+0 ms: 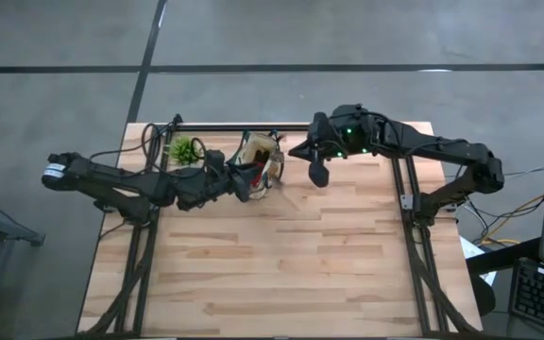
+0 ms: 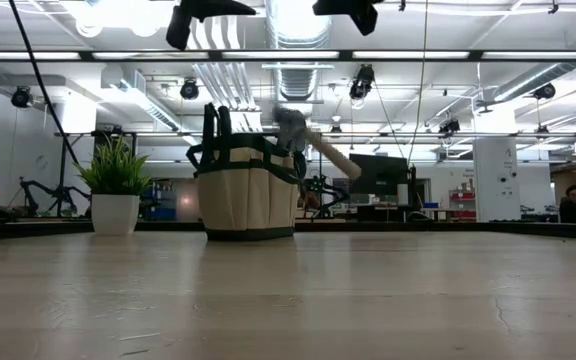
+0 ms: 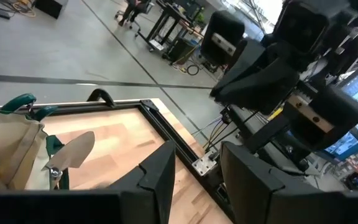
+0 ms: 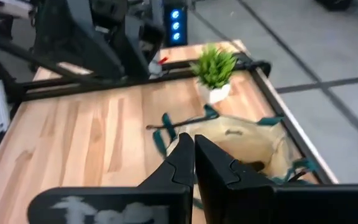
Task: Pick & Place Garden tools in Gardening bag
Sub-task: Put the brown trowel into the green gardening bag
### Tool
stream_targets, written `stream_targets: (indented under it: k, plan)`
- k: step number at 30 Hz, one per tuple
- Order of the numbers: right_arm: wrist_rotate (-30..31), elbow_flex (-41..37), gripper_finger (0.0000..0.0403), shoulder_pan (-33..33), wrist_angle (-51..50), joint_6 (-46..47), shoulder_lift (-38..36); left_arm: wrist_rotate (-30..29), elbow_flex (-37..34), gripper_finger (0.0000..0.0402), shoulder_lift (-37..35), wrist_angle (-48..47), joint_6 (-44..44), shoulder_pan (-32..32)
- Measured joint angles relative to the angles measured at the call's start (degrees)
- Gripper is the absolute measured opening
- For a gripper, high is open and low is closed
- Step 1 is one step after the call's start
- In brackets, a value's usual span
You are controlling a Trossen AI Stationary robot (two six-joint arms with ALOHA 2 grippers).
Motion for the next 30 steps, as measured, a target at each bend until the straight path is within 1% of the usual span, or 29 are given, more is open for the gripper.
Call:
stream_targets:
  k: [3, 8, 12, 14, 17, 21, 24, 27, 30]
  plan:
    - [-1.6, 0.4, 0.0008, -0.1, -2.9, 0.2, 0.3, 0.7, 0.0, 0.0131, -0.4, 0.0, -0.2, 0.0]
    - [-1.7, -0.5, 0.0008, -0.5, -7.4, -1.1, 0.3, 1.1, 0.0, 0.0131, -0.9, -0.1, 0.7, 0.0]
    - [-1.8, -1.3, 0.0008, -0.8, -9.7, 1.0, 0.8, 1.3, 0.0, 0.0131, -1.0, 0.0, 1.2, 0.0]
    - [-2.2, -2.2, 0.0008, -0.8, -10.6, 2.1, 0.9, 3.1, 0.0, 0.0131, -1.0, -0.1, 0.4, 0.0]
    - [-3.3, -3.6, 0.0008, -0.8, -11.3, 4.4, 0.7, 9.3, 0.0, 0.0131, -1.0, -1.9, -0.1, 0.0]
    - [-3.3, -4.0, 0.0008, -0.8, -14.0, 4.9, 0.7, 17.6, 0.0, 0.0129, -0.4, -8.7, -11.3, -0.7]
    - [-3.3, -4.1, 0.0008, -0.7, -16.0, 5.0, 0.4, 21.5, 0.0, 0.0124, -0.3, -14.6, -16.8, -3.3]
    - [-3.3, -4.1, 0.0008, -0.6, -17.1, 4.4, -0.1, 22.6, 0.0, 0.0118, -0.3, -22.2, -24.3, -6.8]
    - [-3.2, -4.1, 0.0008, -0.7, -17.3, 3.0, -0.5, 22.5, 0.0, 0.0112, -0.2, -31.1, -33.6, -9.8]
